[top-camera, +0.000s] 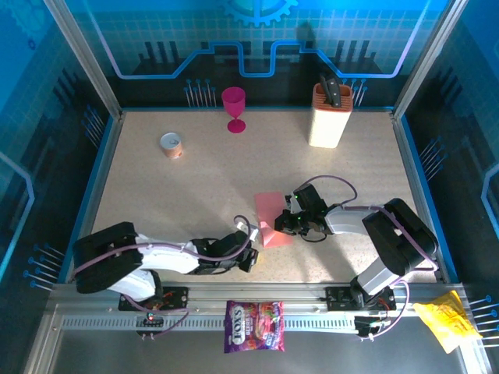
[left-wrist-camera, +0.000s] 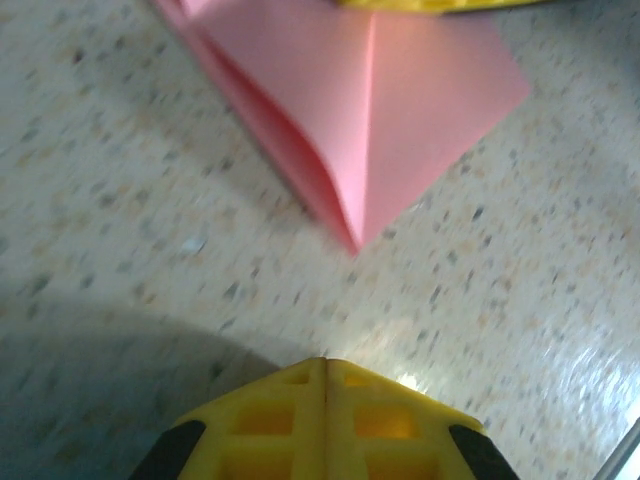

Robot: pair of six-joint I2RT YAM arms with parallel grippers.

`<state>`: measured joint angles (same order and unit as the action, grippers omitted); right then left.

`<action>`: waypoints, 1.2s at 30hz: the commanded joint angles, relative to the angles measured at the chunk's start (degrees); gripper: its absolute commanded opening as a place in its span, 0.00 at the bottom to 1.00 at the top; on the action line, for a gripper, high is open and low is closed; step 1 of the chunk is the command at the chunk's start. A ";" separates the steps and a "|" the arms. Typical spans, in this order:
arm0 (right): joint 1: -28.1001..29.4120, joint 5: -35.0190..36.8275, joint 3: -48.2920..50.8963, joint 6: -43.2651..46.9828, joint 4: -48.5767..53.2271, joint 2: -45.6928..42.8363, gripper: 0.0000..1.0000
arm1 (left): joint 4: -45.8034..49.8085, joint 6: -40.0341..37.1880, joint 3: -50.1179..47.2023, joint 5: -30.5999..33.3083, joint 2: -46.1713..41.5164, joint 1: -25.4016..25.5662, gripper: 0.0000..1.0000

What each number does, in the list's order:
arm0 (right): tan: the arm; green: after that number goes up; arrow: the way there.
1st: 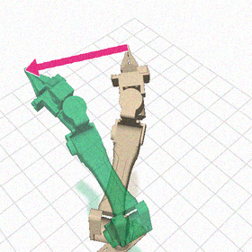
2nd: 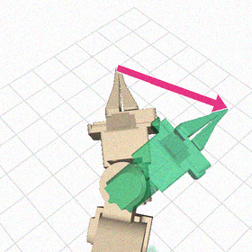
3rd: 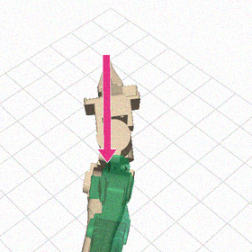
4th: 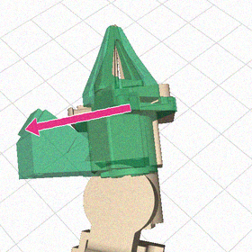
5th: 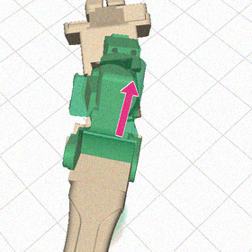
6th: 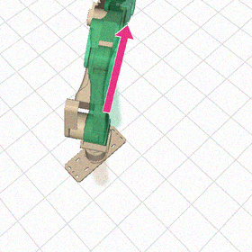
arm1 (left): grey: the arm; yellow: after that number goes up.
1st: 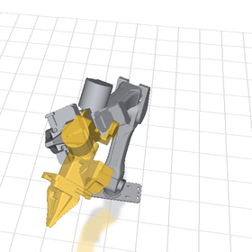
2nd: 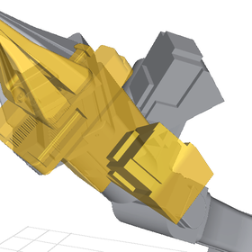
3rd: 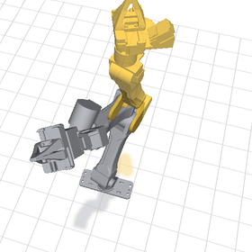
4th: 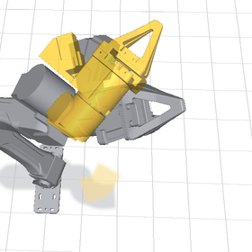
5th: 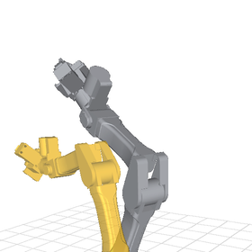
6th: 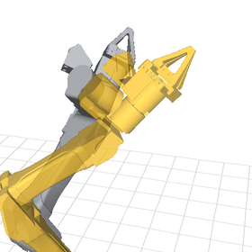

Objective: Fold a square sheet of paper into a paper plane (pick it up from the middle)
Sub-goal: Fold the triangle a second time at the center of the table.

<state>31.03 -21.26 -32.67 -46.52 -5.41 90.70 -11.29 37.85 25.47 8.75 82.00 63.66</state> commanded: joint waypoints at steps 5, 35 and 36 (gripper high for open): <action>0.02 5.70 1.61 -0.07 7.24 0.85 0.00 | 10.77 -4.21 5.56 0.86 -2.30 -2.44 0.00; 0.09 4.67 0.88 -0.68 7.30 -0.67 0.00 | 3.23 -12.98 16.07 -4.71 17.38 -6.96 0.00; 0.04 4.32 0.30 -0.52 7.72 -1.02 0.00 | 3.21 -12.83 15.59 -4.72 17.50 -6.92 0.00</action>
<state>31.09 -19.97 -32.69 -46.76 -4.25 89.78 -8.36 26.39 42.98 5.41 98.00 56.93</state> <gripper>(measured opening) 0.048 0.064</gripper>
